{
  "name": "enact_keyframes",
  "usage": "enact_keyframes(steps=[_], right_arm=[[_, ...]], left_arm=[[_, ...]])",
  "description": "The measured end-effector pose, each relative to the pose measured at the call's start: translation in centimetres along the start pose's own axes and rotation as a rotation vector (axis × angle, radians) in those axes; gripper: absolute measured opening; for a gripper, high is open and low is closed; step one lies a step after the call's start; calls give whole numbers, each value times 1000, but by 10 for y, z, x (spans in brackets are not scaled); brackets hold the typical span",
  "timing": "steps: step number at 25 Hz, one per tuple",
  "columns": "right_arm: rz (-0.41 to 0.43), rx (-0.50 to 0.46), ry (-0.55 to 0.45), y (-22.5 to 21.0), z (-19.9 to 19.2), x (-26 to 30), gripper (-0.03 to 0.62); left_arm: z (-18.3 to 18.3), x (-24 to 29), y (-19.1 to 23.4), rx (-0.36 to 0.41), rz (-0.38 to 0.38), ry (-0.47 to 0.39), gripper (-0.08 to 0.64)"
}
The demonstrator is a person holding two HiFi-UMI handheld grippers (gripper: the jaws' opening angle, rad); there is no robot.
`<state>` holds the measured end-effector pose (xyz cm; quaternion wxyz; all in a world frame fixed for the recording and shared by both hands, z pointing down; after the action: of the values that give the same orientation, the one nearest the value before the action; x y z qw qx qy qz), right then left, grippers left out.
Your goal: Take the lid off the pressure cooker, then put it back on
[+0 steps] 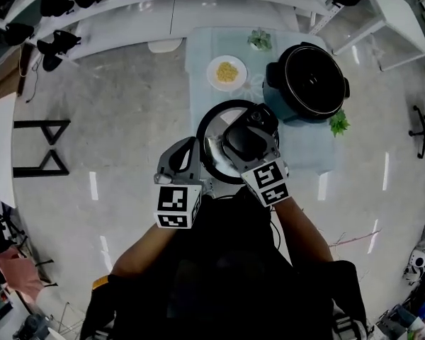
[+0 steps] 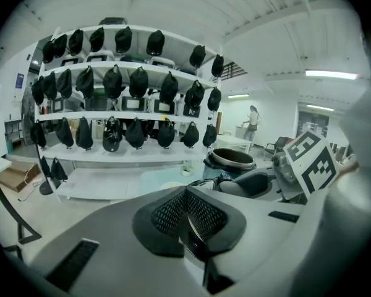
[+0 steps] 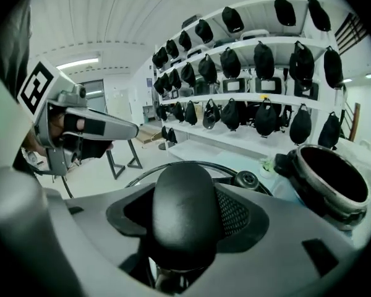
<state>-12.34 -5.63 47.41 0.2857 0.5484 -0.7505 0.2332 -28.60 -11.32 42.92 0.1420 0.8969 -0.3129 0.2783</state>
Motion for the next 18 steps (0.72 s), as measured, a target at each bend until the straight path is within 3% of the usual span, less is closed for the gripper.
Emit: enact_keyframes(steps=[9, 18], right_arm=[[-120, 14, -62, -17, 37, -82, 290], [-180, -13, -56, -114, 37, -130, 290]], left_arm=[[42, -17, -23, 47, -67, -113, 8], [68, 18, -64, 48, -62, -119, 6]])
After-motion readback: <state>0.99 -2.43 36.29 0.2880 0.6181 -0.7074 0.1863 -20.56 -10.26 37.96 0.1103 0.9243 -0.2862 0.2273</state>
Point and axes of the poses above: the fingertips, and each gripper's own axes: x forward along the fingers, y to its left, z out of its top, the point moved 8 cm from there along -x, backward along the fingers, and after that the axes turned 7 degrees about y, right-handed, at the moved point
